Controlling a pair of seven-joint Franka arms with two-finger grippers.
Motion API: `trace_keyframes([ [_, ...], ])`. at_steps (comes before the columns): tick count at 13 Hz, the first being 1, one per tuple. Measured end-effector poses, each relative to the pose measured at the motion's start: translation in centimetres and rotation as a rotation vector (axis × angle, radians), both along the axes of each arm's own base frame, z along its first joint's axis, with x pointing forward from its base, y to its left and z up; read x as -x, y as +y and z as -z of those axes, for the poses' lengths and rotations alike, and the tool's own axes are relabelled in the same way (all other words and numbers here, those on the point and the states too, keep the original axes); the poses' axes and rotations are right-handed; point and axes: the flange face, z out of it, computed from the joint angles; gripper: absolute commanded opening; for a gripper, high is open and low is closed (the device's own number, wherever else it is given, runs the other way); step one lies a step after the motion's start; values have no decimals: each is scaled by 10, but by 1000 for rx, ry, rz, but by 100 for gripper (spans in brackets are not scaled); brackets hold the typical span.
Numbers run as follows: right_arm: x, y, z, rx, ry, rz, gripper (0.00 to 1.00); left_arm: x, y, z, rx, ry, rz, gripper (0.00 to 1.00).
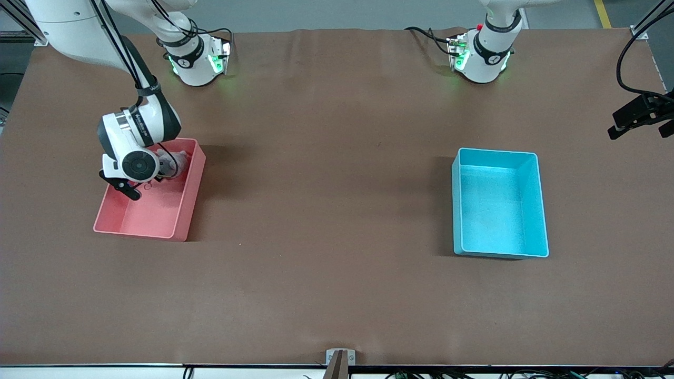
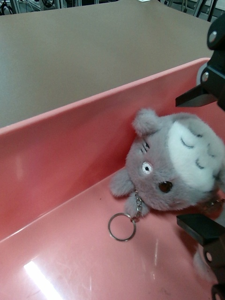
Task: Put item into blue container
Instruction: 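Close the right gripper on the keychain Totoro inside the pink box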
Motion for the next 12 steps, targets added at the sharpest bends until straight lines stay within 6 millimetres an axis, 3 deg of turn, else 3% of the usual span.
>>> trace_keyframes([
  [4, 1, 0, 3, 3, 7, 2, 91, 0, 0, 0, 0, 0, 0, 100],
  [6, 2, 0, 6, 4, 14, 3, 77, 0, 0, 0, 0, 0, 0, 100],
  [9, 4, 1, 9, 9, 26, 3, 68, 0, 0, 0, 0, 0, 0, 100],
  [12, 4, 2, 9, 10, 23, 3, 52, 0, 0, 0, 0, 0, 0, 100],
])
